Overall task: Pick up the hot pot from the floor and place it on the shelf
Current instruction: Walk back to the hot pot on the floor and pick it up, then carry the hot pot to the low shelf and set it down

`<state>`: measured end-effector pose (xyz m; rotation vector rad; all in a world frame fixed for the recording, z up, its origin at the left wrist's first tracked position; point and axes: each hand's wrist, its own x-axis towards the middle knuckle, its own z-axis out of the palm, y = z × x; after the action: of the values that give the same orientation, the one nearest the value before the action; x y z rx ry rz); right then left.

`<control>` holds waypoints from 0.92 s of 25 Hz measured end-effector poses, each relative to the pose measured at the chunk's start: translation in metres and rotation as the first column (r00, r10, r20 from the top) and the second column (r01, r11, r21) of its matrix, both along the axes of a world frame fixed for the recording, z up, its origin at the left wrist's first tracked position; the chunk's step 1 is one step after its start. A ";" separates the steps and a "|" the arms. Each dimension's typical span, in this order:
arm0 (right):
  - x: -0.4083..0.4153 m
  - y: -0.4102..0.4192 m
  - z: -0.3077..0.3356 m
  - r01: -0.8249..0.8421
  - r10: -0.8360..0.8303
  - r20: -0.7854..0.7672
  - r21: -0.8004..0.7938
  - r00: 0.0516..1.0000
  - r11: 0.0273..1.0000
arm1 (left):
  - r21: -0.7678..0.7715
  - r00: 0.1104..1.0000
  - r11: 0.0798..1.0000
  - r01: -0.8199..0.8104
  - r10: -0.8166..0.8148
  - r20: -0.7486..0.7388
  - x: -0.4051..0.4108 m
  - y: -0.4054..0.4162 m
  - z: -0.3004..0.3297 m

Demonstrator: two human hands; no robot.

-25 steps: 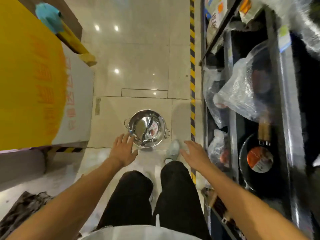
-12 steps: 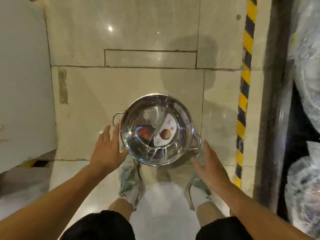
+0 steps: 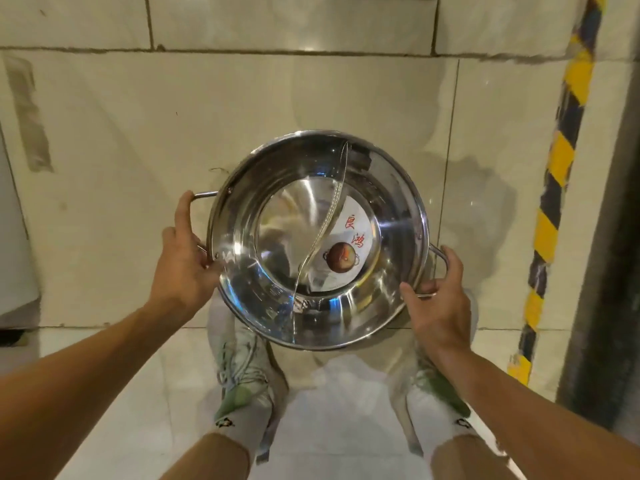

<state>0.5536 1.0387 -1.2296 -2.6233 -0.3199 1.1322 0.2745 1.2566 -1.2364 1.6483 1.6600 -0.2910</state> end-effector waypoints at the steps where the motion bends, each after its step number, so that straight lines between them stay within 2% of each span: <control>1: 0.004 0.004 0.016 -0.011 0.011 0.012 0.002 1.000 1.000 | -0.008 1.000 1.000 -0.016 0.017 0.006 0.001 0.002 0.015; 4: 0.014 0.016 0.094 -0.021 0.020 0.032 0.031 0.999 0.999 | -0.037 0.999 0.999 -0.024 0.026 0.045 0.007 0.017 0.090; 8: 0.021 0.029 0.233 0.055 -0.059 0.031 0.097 0.998 0.994 | -0.002 0.991 1.000 0.014 -0.014 0.133 0.010 0.045 0.228; 15: 0.003 0.050 0.529 0.172 -0.223 0.092 0.385 0.970 0.907 | 0.079 0.905 0.997 -0.001 -0.033 0.423 0.002 0.105 0.533; 19: -0.027 0.033 0.658 0.115 -0.213 0.157 0.476 0.964 0.872 | 0.149 0.857 0.988 0.040 -0.110 0.504 -0.023 0.105 0.648; 23: -0.067 -0.010 0.734 0.062 -0.219 0.230 0.540 0.948 0.839 | 0.182 0.816 0.981 0.061 -0.154 0.557 -0.050 0.073 0.718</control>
<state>0.4866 1.0284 -0.4953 -2.2528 -0.4158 0.5118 0.2244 1.3300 -0.5184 1.7273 1.1522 0.2739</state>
